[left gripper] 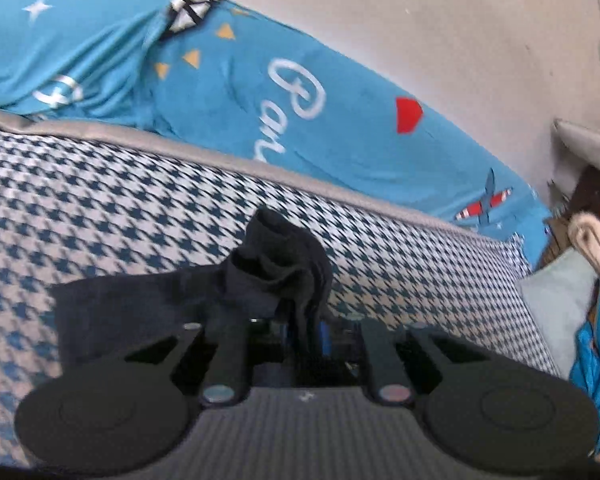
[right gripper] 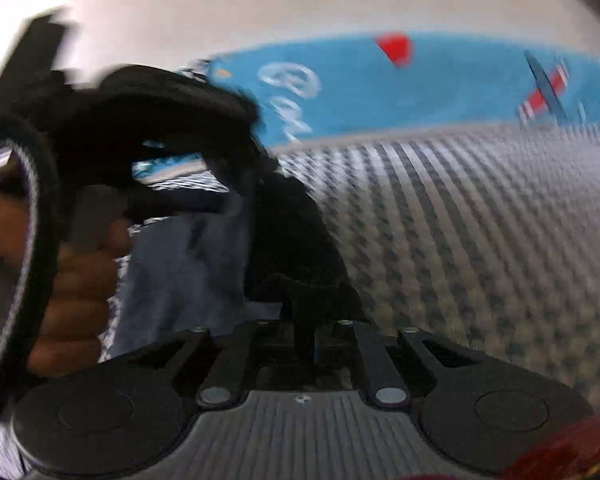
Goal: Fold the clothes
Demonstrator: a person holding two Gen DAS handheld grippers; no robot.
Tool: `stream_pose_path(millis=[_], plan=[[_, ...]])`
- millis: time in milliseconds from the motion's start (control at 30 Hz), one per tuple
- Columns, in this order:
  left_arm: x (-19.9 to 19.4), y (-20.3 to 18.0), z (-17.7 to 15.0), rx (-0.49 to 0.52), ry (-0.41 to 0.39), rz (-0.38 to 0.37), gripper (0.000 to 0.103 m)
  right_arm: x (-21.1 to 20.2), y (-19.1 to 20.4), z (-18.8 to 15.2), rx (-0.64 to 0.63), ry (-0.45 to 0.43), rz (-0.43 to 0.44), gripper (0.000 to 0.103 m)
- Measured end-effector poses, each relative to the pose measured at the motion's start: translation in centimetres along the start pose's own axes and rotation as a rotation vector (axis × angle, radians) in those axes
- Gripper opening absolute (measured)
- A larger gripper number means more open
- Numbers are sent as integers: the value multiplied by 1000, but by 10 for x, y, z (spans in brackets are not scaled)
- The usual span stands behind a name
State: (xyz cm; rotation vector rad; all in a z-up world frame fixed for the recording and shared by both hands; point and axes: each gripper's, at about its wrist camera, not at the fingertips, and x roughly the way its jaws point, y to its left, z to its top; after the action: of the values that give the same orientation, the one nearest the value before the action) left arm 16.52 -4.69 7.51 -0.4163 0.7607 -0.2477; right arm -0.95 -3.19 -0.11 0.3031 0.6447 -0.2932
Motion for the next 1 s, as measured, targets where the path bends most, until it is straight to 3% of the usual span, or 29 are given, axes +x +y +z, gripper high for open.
stream_pose_path(millis=[33, 67, 133, 333, 500, 667, 833, 1000], plan=[[0, -1, 0, -3, -7, -2, 61, 3, -6, 0, 43, 17, -4, 13], [0, -2, -1, -7, -15, -4, 76, 3, -9, 1, 70, 17, -12, 17], [-8, -3, 1, -6, -45, -19, 83, 0, -14, 2, 107, 9, -41, 22], [-34, 6, 9, -38, -84, -27, 91, -6, -28, 12, 121, -41, -138, 24], [-56, 31, 1, -59, -76, 73, 91, -11, -46, 33, 122, -54, -60, 24], [-75, 63, -18, -77, -35, 210, 97, 2, -46, 52, 23, -35, 105, 24], [-81, 80, -34, -105, 52, 267, 97, 19, -30, 58, -81, 9, 223, 25], [-81, 77, -51, -50, 103, 280, 97, 42, -26, 68, -103, 9, 271, 25]])
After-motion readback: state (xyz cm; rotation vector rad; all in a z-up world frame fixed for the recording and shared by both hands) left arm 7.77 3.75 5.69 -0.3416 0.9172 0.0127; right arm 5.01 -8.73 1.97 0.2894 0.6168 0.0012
